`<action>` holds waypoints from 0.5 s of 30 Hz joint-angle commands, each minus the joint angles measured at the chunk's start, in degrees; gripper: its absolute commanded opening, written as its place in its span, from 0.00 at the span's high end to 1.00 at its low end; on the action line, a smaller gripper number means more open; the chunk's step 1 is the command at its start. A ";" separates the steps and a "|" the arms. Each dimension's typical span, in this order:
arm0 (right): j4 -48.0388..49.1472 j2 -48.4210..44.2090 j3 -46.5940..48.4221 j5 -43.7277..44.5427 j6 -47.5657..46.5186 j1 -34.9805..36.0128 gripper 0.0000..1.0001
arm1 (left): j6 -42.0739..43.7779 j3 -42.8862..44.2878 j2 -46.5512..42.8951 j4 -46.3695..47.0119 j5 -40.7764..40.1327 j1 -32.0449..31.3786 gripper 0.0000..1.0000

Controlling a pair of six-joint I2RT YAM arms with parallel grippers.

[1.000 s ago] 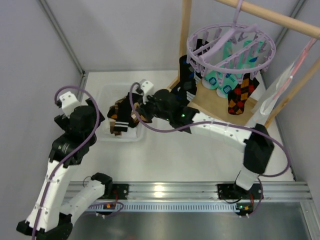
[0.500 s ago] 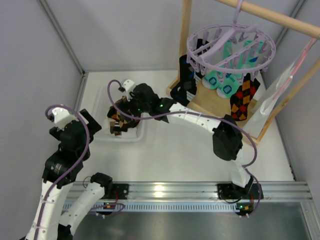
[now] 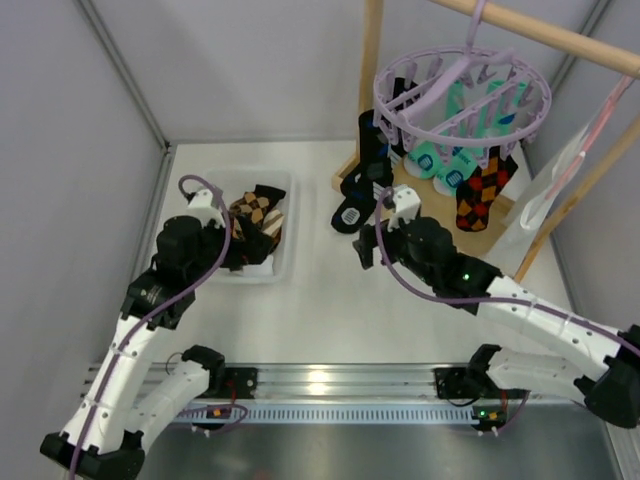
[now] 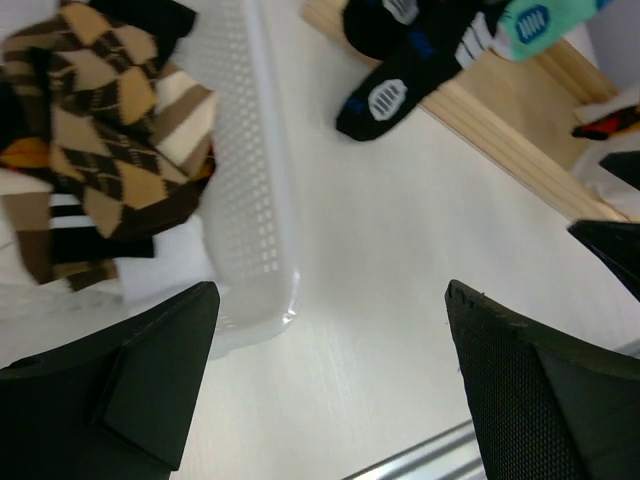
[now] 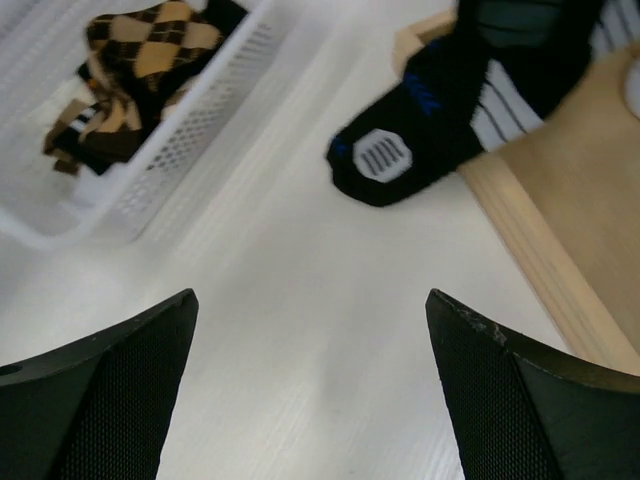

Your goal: Remove the socks clipped to the hanger

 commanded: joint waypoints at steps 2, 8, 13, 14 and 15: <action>-1.31 -9.09 -8.82 10.58 5.44 -5.25 0.09 | -0.95 3.51 6.69 8.28 15.51 0.08 0.02; -8.48 -17.81 -12.10 17.09 4.03 -12.54 0.05 | 0.53 3.45 6.98 7.93 16.23 -0.18 0.02; -9.05 -21.59 -11.74 21.40 -0.80 -18.44 0.02 | 2.73 0.81 4.43 7.93 13.59 -0.27 0.02; -8.17 -21.77 -11.83 21.66 -1.50 -18.96 0.02 | 2.99 0.02 4.43 7.93 13.59 -0.18 0.02; -6.34 -21.68 -11.65 21.23 -2.82 -20.36 0.03 | 3.26 -0.34 4.60 7.93 13.67 -0.27 0.02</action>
